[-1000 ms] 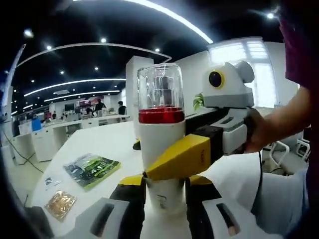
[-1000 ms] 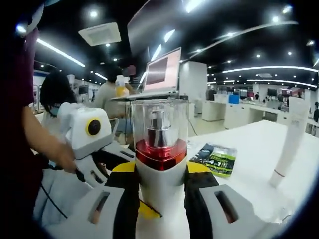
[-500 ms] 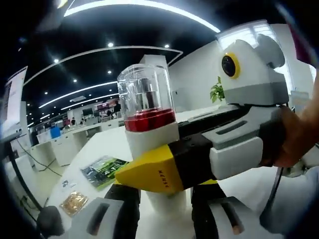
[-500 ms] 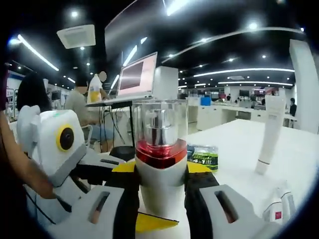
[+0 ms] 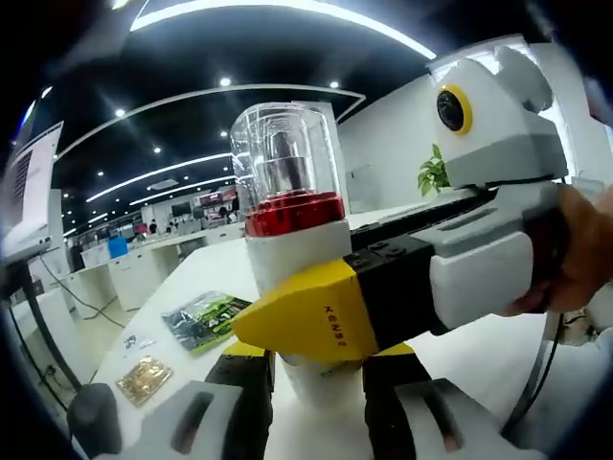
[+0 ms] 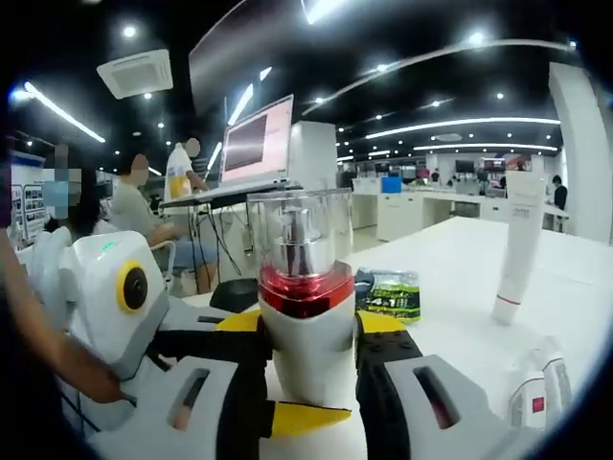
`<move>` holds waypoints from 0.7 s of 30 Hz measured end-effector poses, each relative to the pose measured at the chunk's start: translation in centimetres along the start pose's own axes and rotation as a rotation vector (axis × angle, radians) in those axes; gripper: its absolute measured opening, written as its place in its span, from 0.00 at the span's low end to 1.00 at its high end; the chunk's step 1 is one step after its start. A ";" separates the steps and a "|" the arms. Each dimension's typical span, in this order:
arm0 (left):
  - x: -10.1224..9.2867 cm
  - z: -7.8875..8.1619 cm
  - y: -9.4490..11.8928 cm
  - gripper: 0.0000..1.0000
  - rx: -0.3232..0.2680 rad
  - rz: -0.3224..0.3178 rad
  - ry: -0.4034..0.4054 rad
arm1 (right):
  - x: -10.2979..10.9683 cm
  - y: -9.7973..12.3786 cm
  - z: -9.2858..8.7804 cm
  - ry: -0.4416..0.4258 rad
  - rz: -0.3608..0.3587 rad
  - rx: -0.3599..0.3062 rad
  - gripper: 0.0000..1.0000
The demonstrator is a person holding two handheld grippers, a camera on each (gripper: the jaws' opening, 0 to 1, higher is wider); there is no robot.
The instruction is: Arrange the skincare products in the storage area until every visible bottle or jar stands upright without overlapping.
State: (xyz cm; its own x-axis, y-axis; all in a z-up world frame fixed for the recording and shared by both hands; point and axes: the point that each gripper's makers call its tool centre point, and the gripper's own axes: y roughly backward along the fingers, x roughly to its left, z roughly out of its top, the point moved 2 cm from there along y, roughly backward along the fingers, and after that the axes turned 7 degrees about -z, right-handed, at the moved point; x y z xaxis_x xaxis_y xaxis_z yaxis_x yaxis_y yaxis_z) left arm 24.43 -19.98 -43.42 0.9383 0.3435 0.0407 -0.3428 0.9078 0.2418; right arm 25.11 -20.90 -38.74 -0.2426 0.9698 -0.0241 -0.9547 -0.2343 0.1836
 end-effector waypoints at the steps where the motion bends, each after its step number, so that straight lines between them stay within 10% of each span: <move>1: 0.0 0.0 0.0 0.37 -0.001 0.000 0.008 | 0.0 0.0 0.0 0.010 0.002 0.001 0.34; 21: -0.2 0.1 -0.1 0.34 0.020 -0.007 -0.016 | -0.5 0.0 0.0 0.032 -0.083 0.019 0.30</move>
State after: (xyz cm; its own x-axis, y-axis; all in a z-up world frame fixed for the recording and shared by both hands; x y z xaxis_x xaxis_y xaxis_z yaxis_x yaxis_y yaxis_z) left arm 24.24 -20.17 -43.35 0.9414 0.3328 0.0545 -0.3351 0.9053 0.2610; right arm 25.23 -21.34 -38.73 -0.1685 0.9831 -0.0710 -0.9684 -0.1517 0.1981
